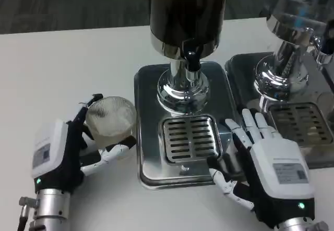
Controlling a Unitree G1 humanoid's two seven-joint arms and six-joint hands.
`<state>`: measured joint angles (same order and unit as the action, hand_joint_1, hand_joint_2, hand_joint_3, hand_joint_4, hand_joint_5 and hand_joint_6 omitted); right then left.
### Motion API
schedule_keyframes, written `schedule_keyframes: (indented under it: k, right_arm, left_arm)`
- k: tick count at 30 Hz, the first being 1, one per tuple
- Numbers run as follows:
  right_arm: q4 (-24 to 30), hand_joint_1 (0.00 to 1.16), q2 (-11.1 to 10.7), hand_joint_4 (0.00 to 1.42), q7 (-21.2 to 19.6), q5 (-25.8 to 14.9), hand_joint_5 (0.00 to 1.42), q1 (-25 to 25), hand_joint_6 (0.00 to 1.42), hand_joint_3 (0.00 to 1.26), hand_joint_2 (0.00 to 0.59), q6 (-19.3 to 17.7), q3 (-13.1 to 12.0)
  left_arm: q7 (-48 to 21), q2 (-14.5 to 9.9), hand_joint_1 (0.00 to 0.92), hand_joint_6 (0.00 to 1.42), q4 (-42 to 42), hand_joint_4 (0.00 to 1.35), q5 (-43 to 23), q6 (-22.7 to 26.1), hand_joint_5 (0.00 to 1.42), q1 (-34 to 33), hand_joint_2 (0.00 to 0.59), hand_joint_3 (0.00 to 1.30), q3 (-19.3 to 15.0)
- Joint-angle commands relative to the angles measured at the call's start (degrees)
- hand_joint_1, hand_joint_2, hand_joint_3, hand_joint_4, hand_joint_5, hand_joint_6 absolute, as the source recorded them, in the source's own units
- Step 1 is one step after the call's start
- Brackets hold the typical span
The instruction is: Grasp the cup under the faucet to collect the drink, then remove the cup.
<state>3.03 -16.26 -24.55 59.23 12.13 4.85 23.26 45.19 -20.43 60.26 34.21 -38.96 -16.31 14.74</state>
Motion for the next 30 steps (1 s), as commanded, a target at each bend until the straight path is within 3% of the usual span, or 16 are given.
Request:
schedule_keyframes:
  k: [1, 11, 30]
  right_arm:
    - [0.98, 0.22, 0.01, 0.00, 0.50, -0.67, 0.03, 0.82, 0.17, 0.19, 0.391, -0.02, 0.01]
    - [0.39, 0.21, -0.83, 0.00, 0.90, -2.02, 0.03, 0.04, 0.18, 0.19, 0.393, -0.98, -0.44]
    - [1.03, 0.21, -1.53, 0.00, 0.61, -1.03, 0.04, 0.12, 0.18, 0.17, 0.398, -0.88, 0.13]
  left_arm:
    - [5.03, -0.27, 0.488, 0.96, -1.23, 0.48, 1.60, 0.83, 0.73, 0.37, 0.103, 0.31, 0.45]
    - [9.48, 0.63, 0.551, 1.04, -1.56, 0.59, 3.03, 2.69, 0.82, 0.99, 0.102, 0.42, 1.06]
    - [14.61, 0.44, 0.613, 1.07, -4.29, 0.61, 5.03, 4.39, 0.84, 0.03, 0.062, 0.46, 2.10]
